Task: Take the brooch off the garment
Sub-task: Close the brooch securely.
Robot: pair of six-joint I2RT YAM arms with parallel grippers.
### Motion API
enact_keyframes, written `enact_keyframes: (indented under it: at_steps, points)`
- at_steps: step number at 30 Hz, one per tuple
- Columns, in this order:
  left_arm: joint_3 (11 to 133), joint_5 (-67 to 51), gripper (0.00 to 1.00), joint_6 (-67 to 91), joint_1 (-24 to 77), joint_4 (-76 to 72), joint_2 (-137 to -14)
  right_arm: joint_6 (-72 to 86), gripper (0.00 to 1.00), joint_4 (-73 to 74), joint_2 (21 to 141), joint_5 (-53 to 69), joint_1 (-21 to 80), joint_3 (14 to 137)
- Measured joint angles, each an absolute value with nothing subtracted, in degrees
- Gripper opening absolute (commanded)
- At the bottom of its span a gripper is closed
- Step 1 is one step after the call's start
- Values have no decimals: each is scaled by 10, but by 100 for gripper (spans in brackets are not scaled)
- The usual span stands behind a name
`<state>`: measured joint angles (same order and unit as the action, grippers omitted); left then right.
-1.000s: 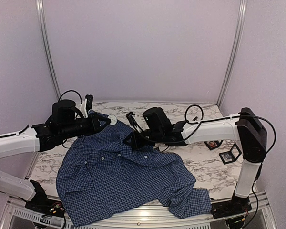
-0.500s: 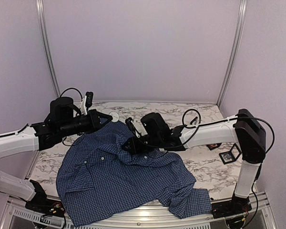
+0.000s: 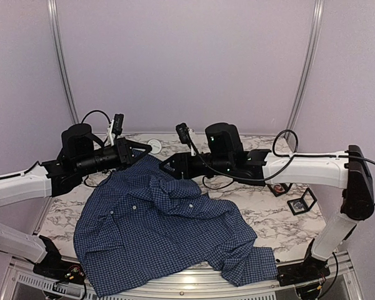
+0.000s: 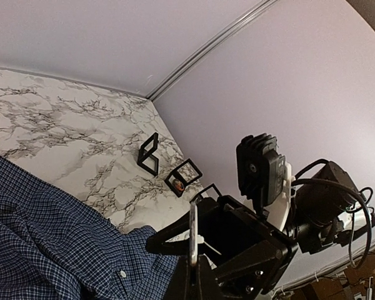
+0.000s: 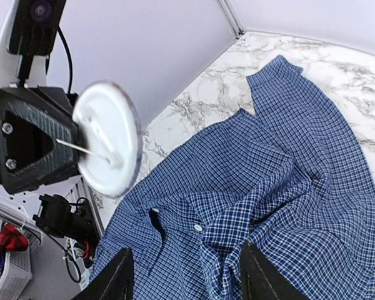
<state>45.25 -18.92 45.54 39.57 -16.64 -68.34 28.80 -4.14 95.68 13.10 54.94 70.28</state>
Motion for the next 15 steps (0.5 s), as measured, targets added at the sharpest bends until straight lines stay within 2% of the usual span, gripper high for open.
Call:
enact_keyframes:
  at_steps: [9, 15]
  points:
    - [453, -249, 0, 459, 394, -227, -692, 294, 70, -109, 905, 176, 520, 672]
    - [453, -282, 0, 463, 394, -265, -698, 301, 69, -168, 884, 220, 509, 638]
